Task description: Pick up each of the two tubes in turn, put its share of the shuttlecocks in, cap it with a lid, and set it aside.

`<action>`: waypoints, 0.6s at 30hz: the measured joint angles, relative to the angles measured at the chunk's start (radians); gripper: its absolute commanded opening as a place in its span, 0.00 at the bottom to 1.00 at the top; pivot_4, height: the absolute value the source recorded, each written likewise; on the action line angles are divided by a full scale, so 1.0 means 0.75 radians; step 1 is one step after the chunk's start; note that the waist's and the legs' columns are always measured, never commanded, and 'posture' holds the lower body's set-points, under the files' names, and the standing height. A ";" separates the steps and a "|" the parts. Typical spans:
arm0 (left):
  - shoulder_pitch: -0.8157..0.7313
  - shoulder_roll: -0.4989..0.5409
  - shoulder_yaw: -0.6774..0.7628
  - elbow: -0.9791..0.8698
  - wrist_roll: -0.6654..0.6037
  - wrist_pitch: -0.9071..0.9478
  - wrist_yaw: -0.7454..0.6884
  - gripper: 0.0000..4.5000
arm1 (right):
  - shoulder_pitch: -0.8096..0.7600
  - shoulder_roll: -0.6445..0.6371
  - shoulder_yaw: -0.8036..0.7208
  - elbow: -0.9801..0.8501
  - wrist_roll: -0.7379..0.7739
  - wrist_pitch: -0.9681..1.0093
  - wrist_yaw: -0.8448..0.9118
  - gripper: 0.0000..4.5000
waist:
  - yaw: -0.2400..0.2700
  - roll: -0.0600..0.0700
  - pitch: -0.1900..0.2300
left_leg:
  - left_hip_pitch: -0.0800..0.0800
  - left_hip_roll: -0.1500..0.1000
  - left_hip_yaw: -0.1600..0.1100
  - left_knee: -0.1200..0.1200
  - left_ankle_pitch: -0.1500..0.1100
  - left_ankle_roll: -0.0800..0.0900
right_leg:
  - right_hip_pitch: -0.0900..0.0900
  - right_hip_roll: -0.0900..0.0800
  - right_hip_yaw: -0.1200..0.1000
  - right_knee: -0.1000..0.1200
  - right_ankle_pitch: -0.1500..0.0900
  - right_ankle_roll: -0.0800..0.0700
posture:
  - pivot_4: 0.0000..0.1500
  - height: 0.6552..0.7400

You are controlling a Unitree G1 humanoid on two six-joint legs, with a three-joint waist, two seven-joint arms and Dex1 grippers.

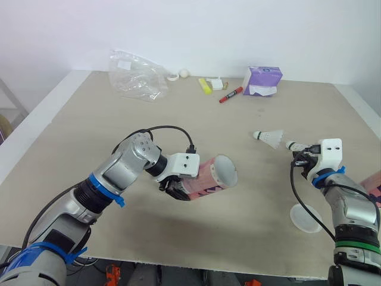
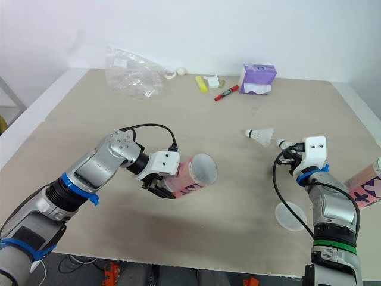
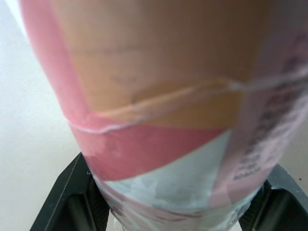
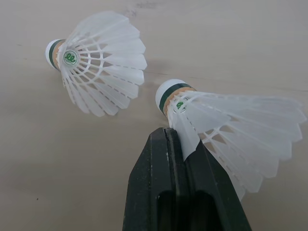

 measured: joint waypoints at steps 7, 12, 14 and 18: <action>0.001 -0.006 0.003 0.006 -0.002 -0.007 -0.001 0.64 | 0.196 -0.086 -0.016 -0.402 0.033 0.028 0.076 0.01 | 0.002 0.004 0.000 | -0.001 -0.001 0.000 0.000 0.000 0.000 | 0.000 -0.001 0.000 0.000 -0.001 0.002 | 1.00 1.00; 0.000 -0.004 0.003 0.019 0.001 -0.016 -0.001 0.64 | 0.228 -0.353 -0.116 -0.829 0.177 0.129 0.263 0.01 | 0.000 0.008 0.000 | 0.001 0.000 0.000 0.000 0.000 0.000 | 0.001 0.000 0.001 0.000 -0.001 0.001 | 1.00 1.00; 0.000 -0.009 0.003 0.026 0.001 -0.020 -0.001 0.64 | 0.186 -0.513 -0.127 -0.947 0.256 0.151 0.399 0.01 | 0.000 0.009 0.001 | 0.001 -0.001 0.000 0.001 0.000 0.000 | 0.001 -0.001 0.000 0.000 -0.001 0.001 | 1.00 1.00; -0.003 -0.015 0.002 0.037 -0.001 -0.040 -0.008 0.64 | 0.126 -0.691 -0.127 -1.139 0.423 0.189 0.611 0.01 | 0.005 0.006 0.001 | 0.001 0.000 -0.001 0.000 0.000 0.000 | 0.002 -0.001 -0.002 -0.001 -0.003 -0.001 | 1.00 1.00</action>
